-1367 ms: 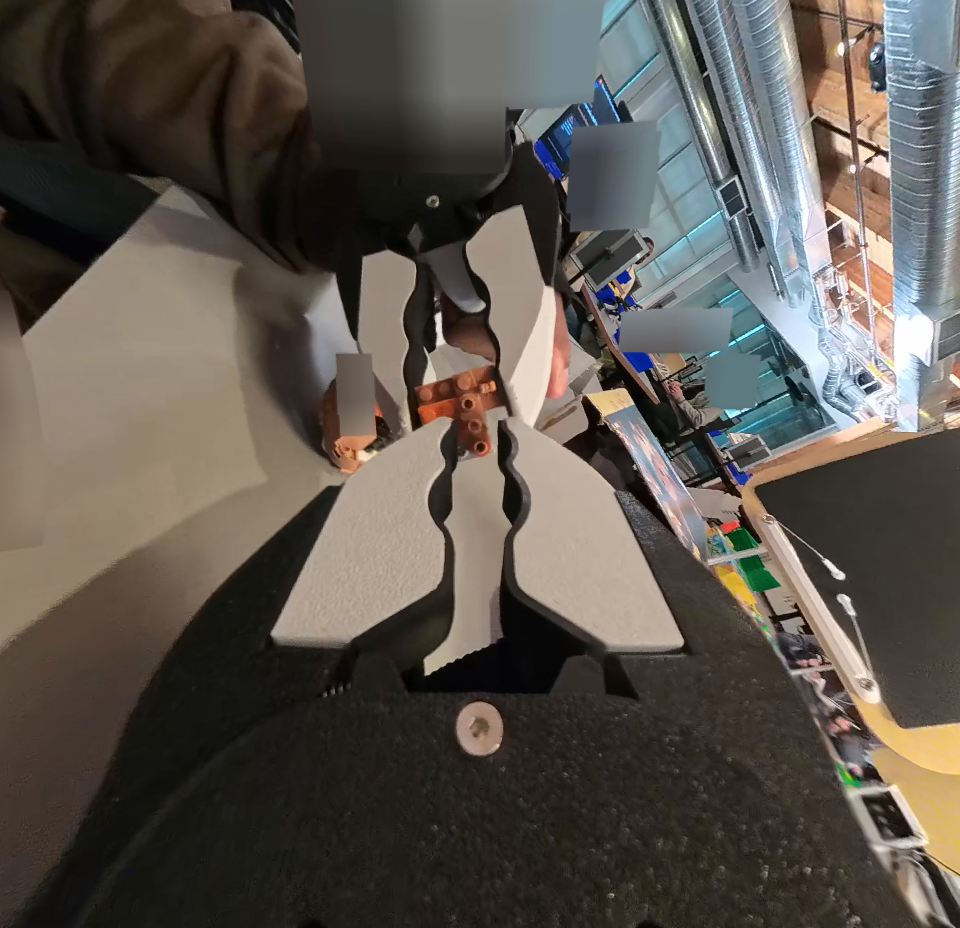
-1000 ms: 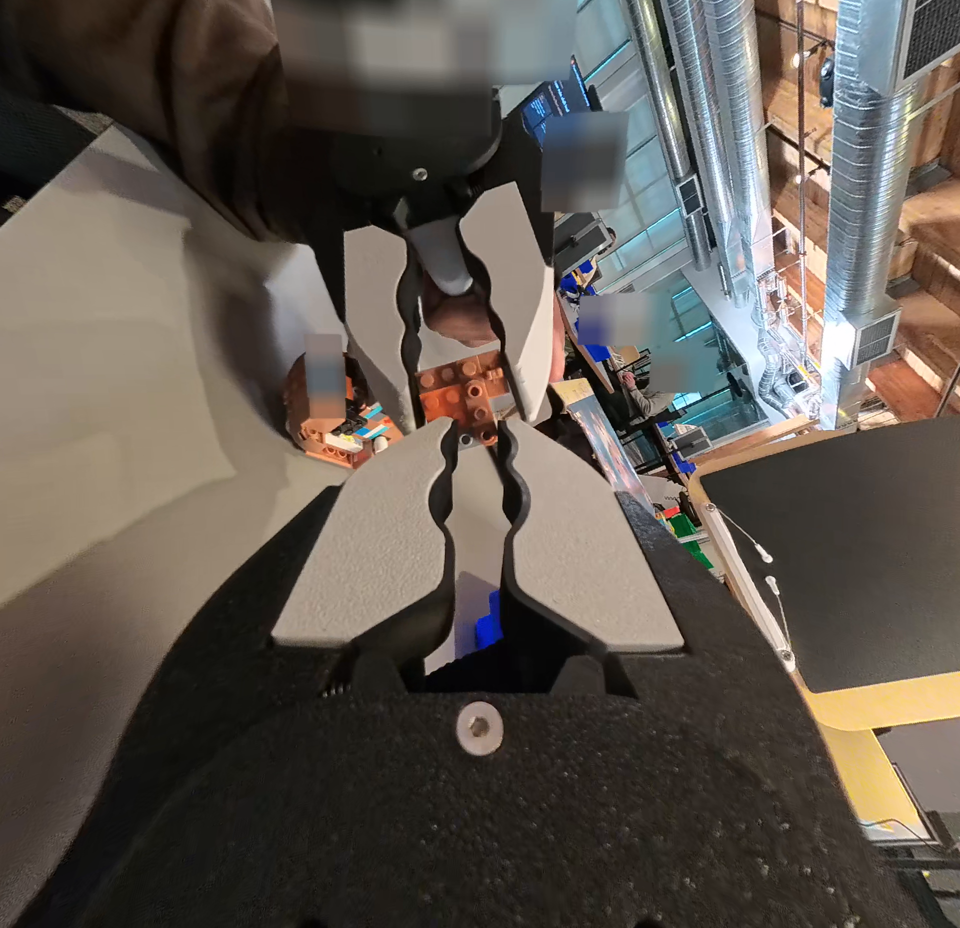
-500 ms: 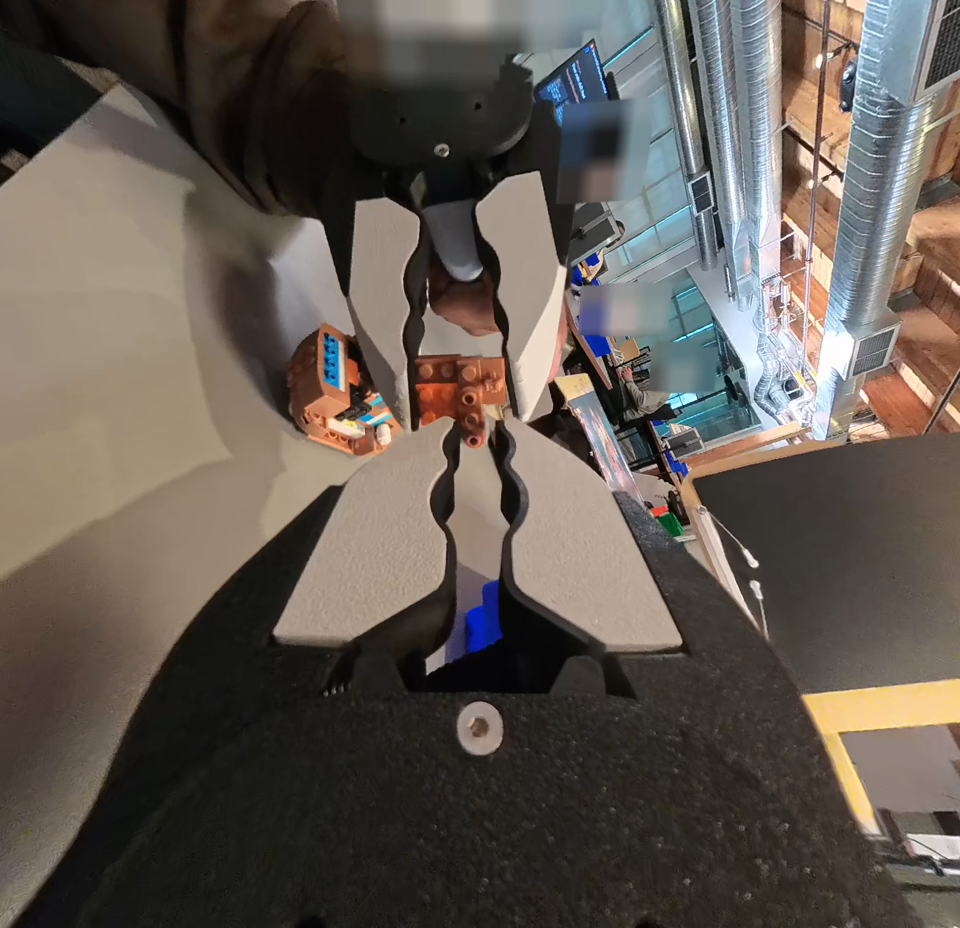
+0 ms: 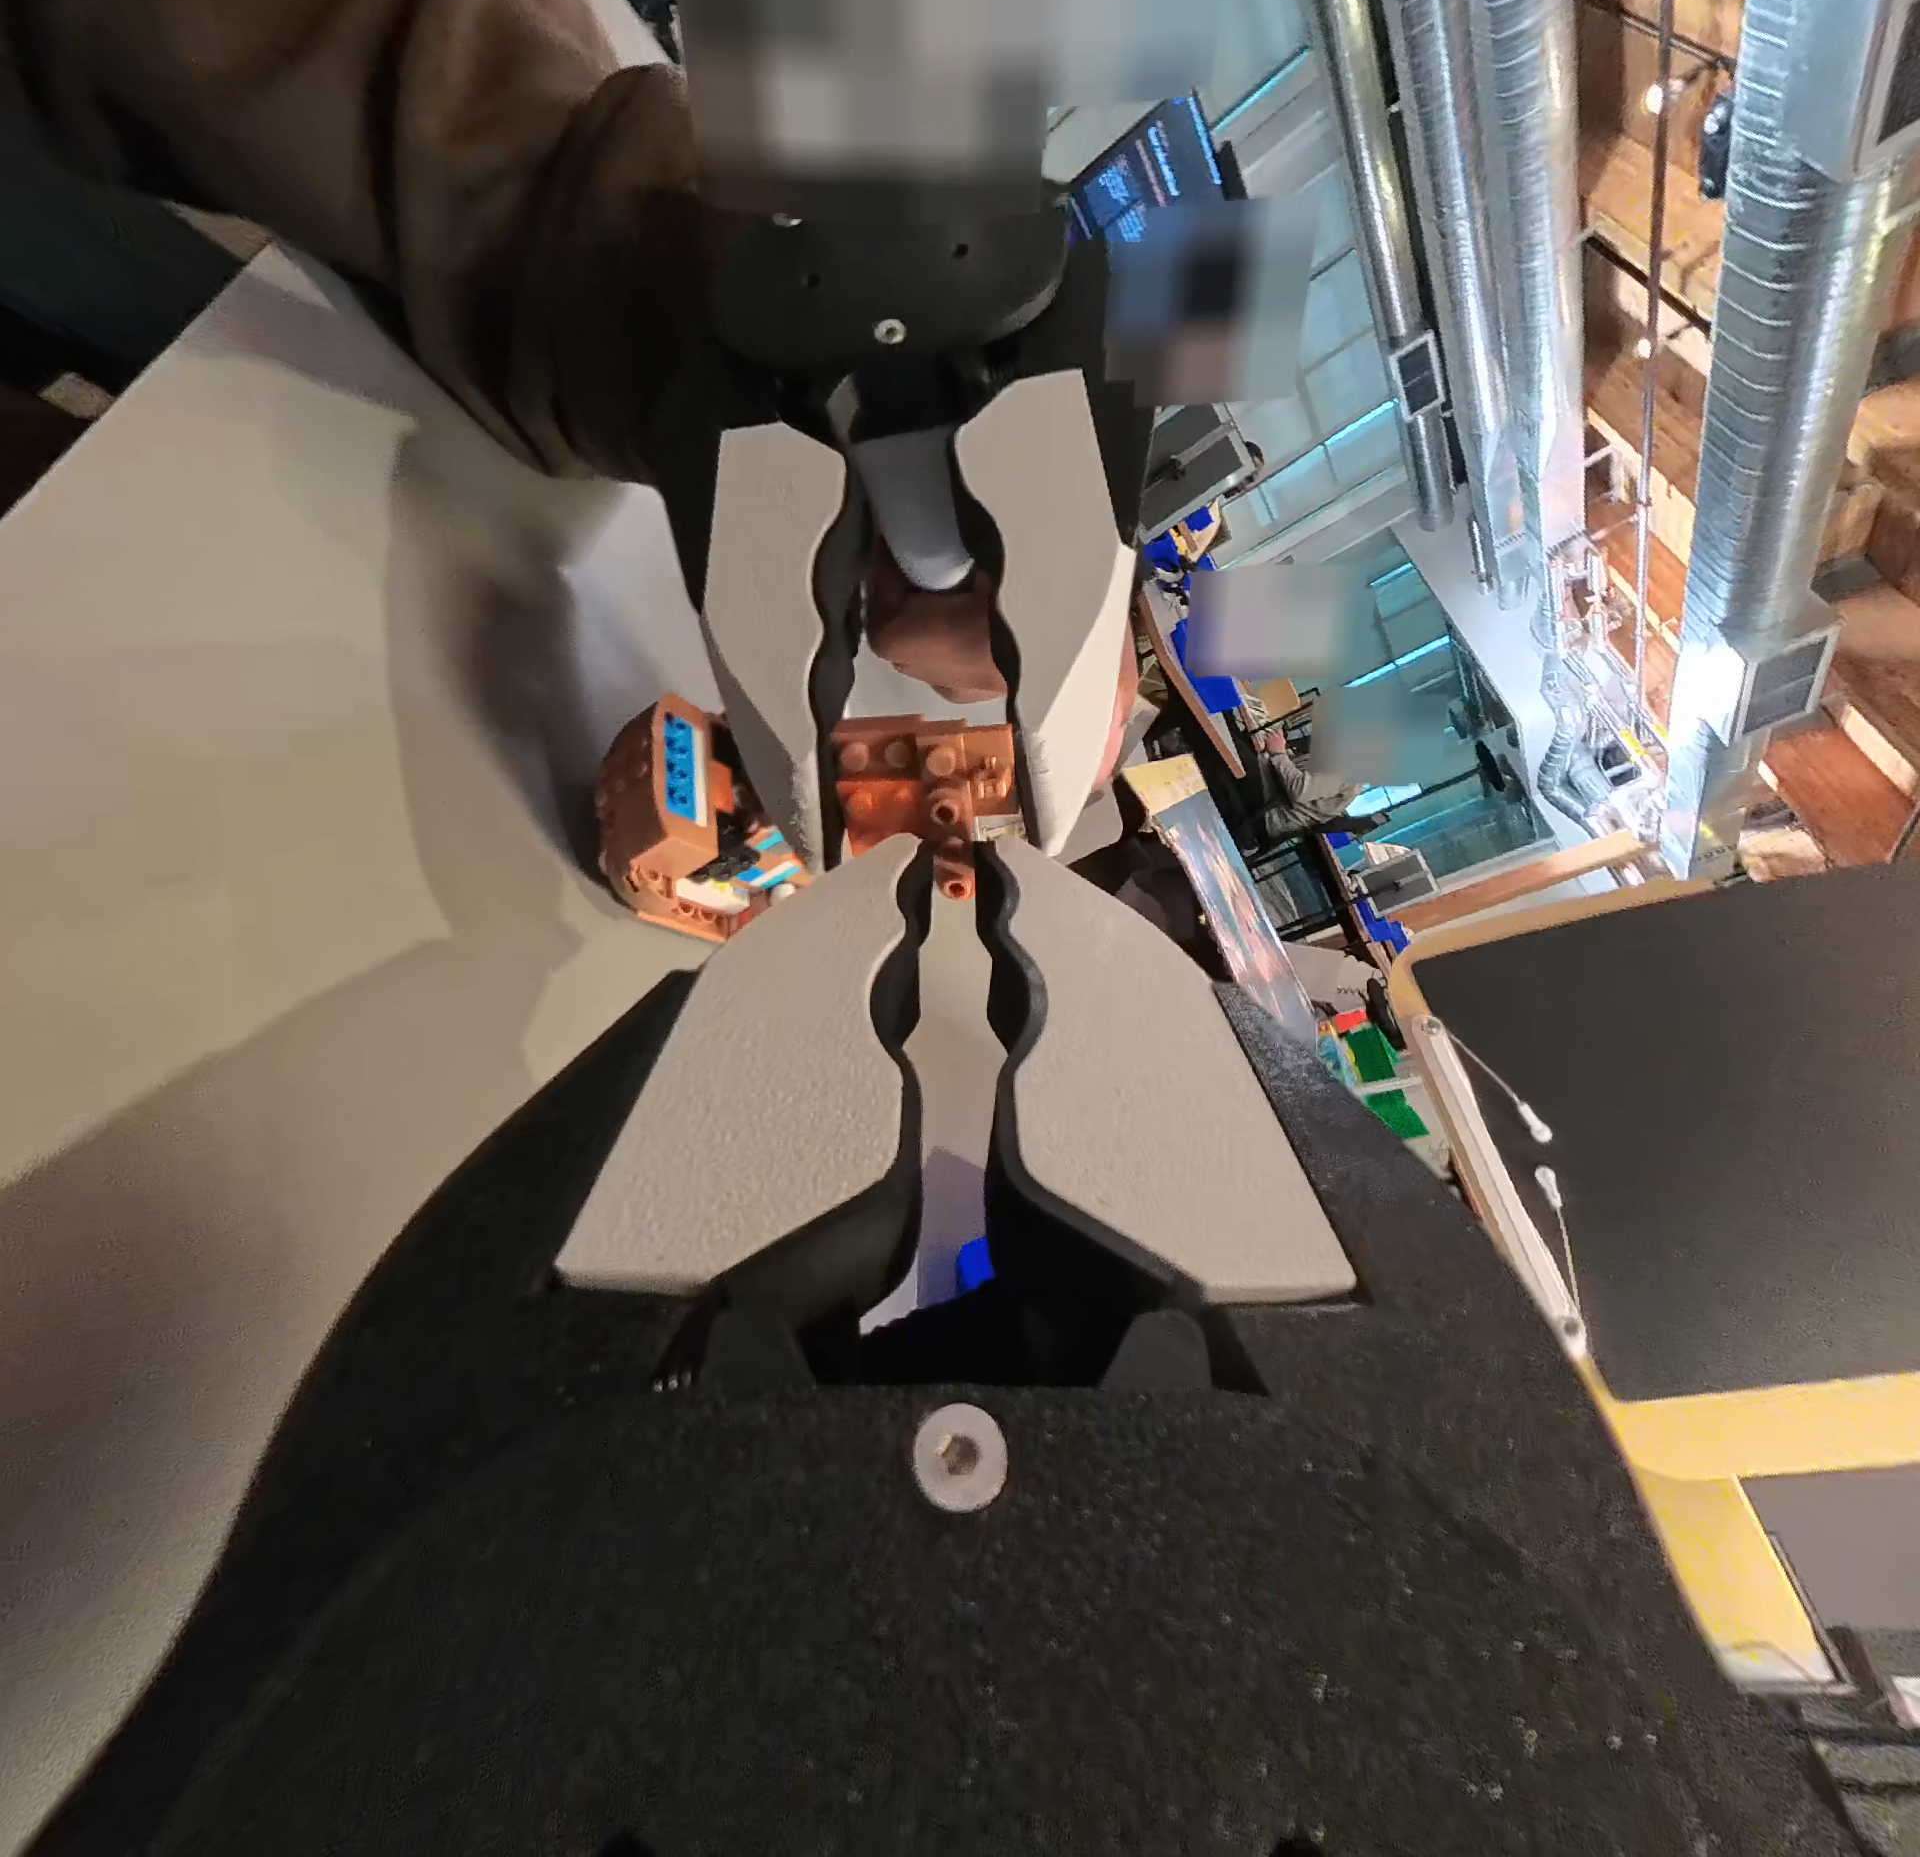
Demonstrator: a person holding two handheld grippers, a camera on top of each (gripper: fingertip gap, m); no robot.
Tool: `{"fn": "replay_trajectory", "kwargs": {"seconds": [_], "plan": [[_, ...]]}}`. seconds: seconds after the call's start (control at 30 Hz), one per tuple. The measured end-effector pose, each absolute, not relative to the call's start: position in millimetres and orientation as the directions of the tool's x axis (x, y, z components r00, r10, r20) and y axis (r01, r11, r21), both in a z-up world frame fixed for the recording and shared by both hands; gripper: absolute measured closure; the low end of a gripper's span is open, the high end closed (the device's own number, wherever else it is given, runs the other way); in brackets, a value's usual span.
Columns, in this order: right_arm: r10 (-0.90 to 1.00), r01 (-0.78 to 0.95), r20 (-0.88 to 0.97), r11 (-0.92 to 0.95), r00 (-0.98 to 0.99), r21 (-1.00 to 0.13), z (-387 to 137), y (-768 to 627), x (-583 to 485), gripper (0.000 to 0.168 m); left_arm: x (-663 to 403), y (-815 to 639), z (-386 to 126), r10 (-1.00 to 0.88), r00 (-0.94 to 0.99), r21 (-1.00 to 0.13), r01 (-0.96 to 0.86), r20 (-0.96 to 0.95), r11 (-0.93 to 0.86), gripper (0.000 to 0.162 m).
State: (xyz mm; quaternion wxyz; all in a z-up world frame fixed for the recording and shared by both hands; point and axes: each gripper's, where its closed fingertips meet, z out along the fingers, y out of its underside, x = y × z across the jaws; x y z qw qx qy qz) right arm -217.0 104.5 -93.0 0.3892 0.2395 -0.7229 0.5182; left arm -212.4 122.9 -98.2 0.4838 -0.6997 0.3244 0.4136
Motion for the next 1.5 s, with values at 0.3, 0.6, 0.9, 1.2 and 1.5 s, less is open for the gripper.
{"fn": "replay_trajectory", "kwargs": {"seconds": [0.3,0.6,0.9,1.2,1.5], "plan": [[0.194,-0.696,0.788,0.381,-0.584,-0.609,-87,103,-223,0.162,-220,117,-92,0.006,0.583,-0.553,-0.768,-0.812,-0.323,0.127],[0.288,-0.529,0.613,0.321,-0.735,-0.785,-91,110,-224,0.162,-223,121,-98,0.013,0.589,-0.554,-0.751,-0.808,-0.361,0.127],[0.269,-0.599,0.683,0.335,-0.679,-0.727,-94,110,-212,0.163,-212,122,-101,0.059,0.814,-0.769,-0.52,-0.578,-0.372,0.127],[0.147,-0.498,0.536,0.228,-0.832,-0.836,-97,108,-182,0.16,-186,122,-108,0.151,0.789,-0.764,-0.496,-0.595,-0.413,0.127],[0.284,-0.506,0.521,0.13,-0.805,-0.853,-84,118,-175,0.156,-188,113,-87,0.425,0.708,-0.826,-0.475,-0.564,-0.304,0.127]]}}
